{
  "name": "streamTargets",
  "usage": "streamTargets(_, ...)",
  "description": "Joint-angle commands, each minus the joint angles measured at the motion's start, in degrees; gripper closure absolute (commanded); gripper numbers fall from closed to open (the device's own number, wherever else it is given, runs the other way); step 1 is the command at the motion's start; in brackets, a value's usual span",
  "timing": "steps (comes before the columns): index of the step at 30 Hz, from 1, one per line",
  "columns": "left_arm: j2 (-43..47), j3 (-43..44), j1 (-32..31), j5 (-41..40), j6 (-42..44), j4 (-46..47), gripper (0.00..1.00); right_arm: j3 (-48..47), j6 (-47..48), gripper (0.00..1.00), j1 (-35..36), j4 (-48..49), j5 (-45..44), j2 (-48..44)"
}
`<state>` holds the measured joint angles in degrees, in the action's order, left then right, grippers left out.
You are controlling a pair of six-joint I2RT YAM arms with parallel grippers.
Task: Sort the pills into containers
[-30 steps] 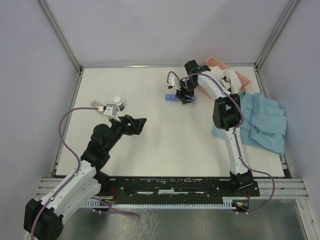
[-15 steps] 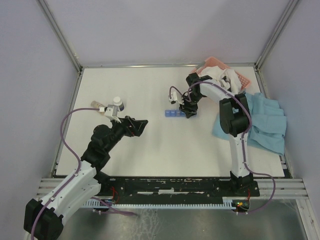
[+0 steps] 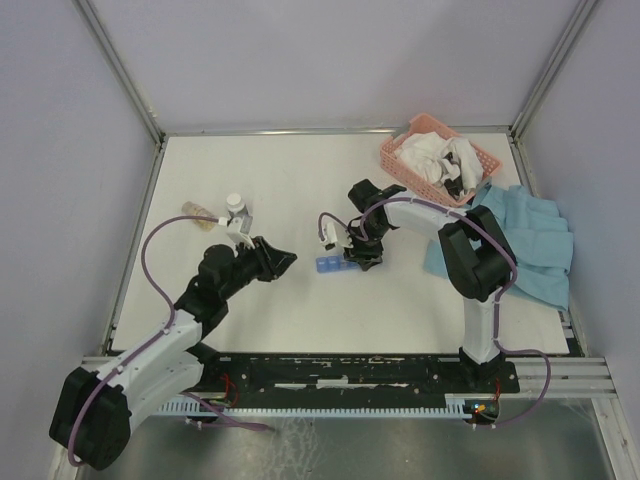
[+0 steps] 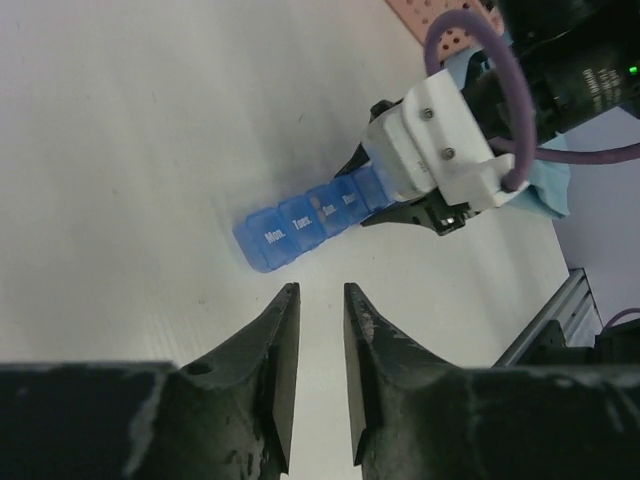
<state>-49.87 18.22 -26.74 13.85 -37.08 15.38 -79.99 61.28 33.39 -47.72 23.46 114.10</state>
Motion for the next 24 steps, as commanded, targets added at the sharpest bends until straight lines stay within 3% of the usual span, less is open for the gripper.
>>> streamTargets(1,-5.13,-0.61,-0.17,4.94,-3.58,5.7,0.74,1.79,-3.5,0.49,1.62,3.41,-0.58,-3.36)
streamTargets(8,-13.29,1.96,-5.17,-0.02,-4.31,7.55,0.85,2.63,-5.08,0.49,2.31,5.1,-1.52,-3.21)
streamTargets(14,-21.15,6.51,-5.51,-4.37,-2.4,5.49,0.97,3.26,-5.38,0.49,2.52,6.16,-2.63,-3.36)
streamTargets(24,-25.07,14.03,-5.84,-4.05,-0.7,2.44,0.97,3.51,-5.31,0.49,2.48,6.15,-3.29,-2.7)
